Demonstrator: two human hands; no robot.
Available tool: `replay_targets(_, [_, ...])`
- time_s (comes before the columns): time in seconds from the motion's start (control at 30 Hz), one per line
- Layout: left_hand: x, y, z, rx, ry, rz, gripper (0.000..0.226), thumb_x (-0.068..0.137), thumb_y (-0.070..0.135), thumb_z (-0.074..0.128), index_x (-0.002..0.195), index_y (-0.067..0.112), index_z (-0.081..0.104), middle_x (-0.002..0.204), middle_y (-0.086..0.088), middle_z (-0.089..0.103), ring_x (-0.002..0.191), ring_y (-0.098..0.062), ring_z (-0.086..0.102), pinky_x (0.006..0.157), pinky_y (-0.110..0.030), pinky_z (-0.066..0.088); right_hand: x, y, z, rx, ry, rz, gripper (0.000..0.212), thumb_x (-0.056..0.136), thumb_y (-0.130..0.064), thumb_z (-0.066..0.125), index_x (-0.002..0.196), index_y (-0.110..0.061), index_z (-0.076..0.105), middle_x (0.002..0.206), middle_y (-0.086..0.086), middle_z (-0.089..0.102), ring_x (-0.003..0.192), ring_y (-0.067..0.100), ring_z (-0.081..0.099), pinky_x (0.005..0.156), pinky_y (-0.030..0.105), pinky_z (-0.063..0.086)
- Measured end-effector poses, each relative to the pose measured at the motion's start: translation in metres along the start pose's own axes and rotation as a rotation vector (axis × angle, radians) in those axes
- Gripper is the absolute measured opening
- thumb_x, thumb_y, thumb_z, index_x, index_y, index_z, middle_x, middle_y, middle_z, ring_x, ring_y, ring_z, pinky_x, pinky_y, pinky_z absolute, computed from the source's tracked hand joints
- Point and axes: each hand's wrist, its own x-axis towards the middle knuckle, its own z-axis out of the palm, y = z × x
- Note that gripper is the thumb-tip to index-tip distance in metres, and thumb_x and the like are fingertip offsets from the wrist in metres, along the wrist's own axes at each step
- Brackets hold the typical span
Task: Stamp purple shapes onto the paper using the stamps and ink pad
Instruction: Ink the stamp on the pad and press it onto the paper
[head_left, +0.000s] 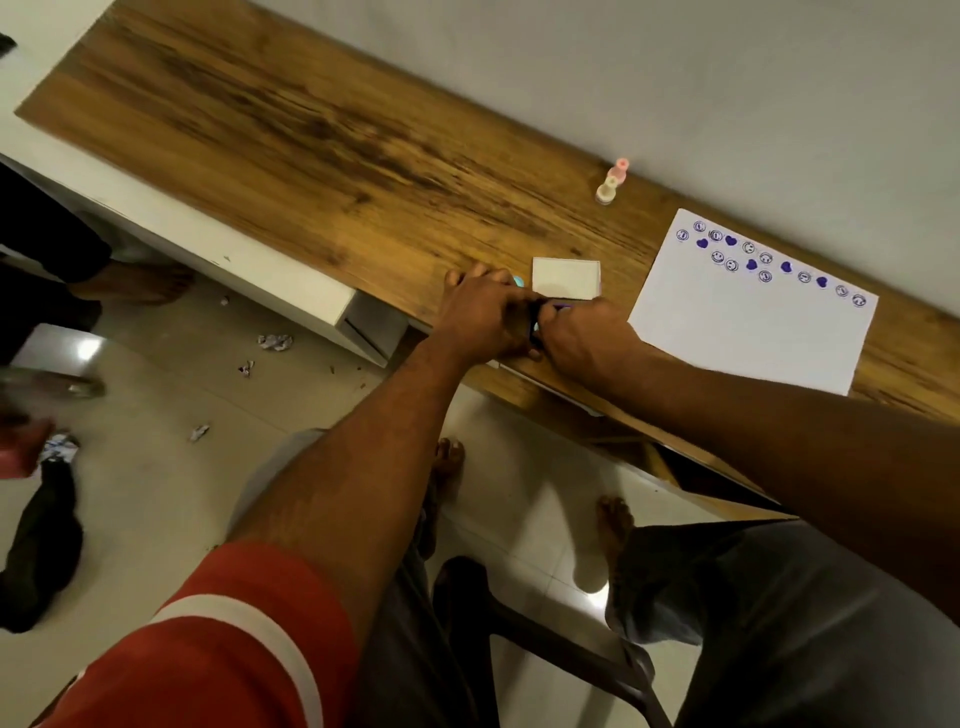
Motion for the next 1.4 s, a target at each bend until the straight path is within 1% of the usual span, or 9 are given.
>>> replay_targets(0.13, [-0.002,0.005,-0.002,0.007,0.012,0.004,0.077,0.066,0.070,0.084,0.136,0.048,0.063,0.125,0.004,0.064,0.123,-0.027,0.047,0.094,-0.046,0.029,-0.011,-0.009,0.002,0.007,0.088,0.050,0.048,0.101,-0.024,0.062,0.143,-0.006,0.047,0.130,0.019,0.066,0.108,0.037,0.070,0.093,0.048,0.057])
replay_targets(0.3, [0.001,0.016,-0.008,0.079,0.005,0.015,0.082,0.060,0.073,0.084,0.135,0.046,0.063,0.126,0.004,0.063,0.124,-0.028,0.048,0.097,-0.048,0.030,-0.016,0.000,0.003,0.170,0.146,0.044,0.041,0.107,-0.028,0.041,0.143,-0.008,0.043,0.124,0.016,0.068,0.103,0.036,0.069,0.087,0.047,0.055])
replay_targets(0.4, [0.010,0.023,-0.016,0.133,-0.010,0.029,0.097,0.056,0.076,0.083,0.143,0.043,0.056,0.137,0.004,0.061,0.130,-0.026,0.045,0.100,-0.047,0.030,-0.031,0.008,0.009,0.244,0.309,0.030,0.043,0.108,-0.041,0.034,0.136,-0.010,0.047,0.112,0.014,0.073,0.088,0.033,0.070,0.068,0.038,0.047])
replay_targets(0.5, [0.021,0.031,-0.025,0.170,-0.025,0.062,0.112,0.050,0.086,0.079,0.149,0.042,0.050,0.136,0.006,0.060,0.130,-0.024,0.044,0.101,-0.046,0.030,-0.048,0.035,0.020,0.445,0.394,0.174,0.050,0.108,-0.052,0.029,0.131,-0.014,0.052,0.102,0.013,0.075,0.081,0.030,0.071,0.061,0.032,0.040])
replay_targets(0.63, [0.039,0.064,-0.021,0.116,0.023,0.129,0.103,0.064,0.094,0.063,0.149,0.039,0.051,0.131,0.007,0.063,0.127,-0.024,0.049,0.104,-0.048,0.032,-0.076,0.109,0.065,0.518,0.395,0.442,0.052,0.108,-0.053,0.026,0.121,-0.011,0.054,0.093,0.017,0.072,0.078,0.037,0.069,0.059,0.033,0.037])
replay_targets(0.8, [0.062,0.131,0.018,0.133,0.006,0.295,0.084,0.086,0.083,0.053,0.156,0.037,0.043,0.147,0.002,0.058,0.134,-0.026,0.048,0.112,-0.050,0.030,-0.103,0.198,0.128,0.498,0.317,0.683,0.056,0.108,-0.052,0.025,0.120,-0.007,0.056,0.093,0.023,0.070,0.083,0.044,0.067,0.061,0.037,0.037])
replay_targets(1.0, [0.080,0.186,0.058,0.169,0.001,0.337,0.087,0.091,0.084,0.043,0.161,0.034,0.034,0.145,-0.005,0.058,0.134,-0.030,0.051,0.113,-0.055,0.035,-0.092,0.239,0.157,0.499,0.231,0.715,0.056,0.109,-0.050,0.025,0.128,-0.008,0.056,0.110,0.024,0.069,0.101,0.045,0.066,0.074,0.042,0.046])
replay_targets(1.13, [0.088,0.200,0.069,0.173,0.026,0.354,0.088,0.092,0.085,0.038,0.162,0.033,0.033,0.139,-0.007,0.059,0.128,-0.029,0.053,0.109,-0.052,0.040,-0.080,0.242,0.159,0.522,0.209,0.715,0.053,0.110,-0.047,0.029,0.131,-0.008,0.057,0.114,0.023,0.070,0.102,0.044,0.066,0.071,0.038,0.038])
replay_targets(1.4, [0.100,0.213,0.082,0.140,-0.041,0.281,0.089,0.089,0.086,0.044,0.162,0.036,0.033,0.139,-0.006,0.052,0.129,-0.029,0.047,0.108,-0.049,0.039,-0.075,0.248,0.160,0.519,0.223,0.695,0.053,0.110,-0.046,0.029,0.129,-0.005,0.056,0.109,0.021,0.071,0.098,0.041,0.067,0.068,0.037,0.041])
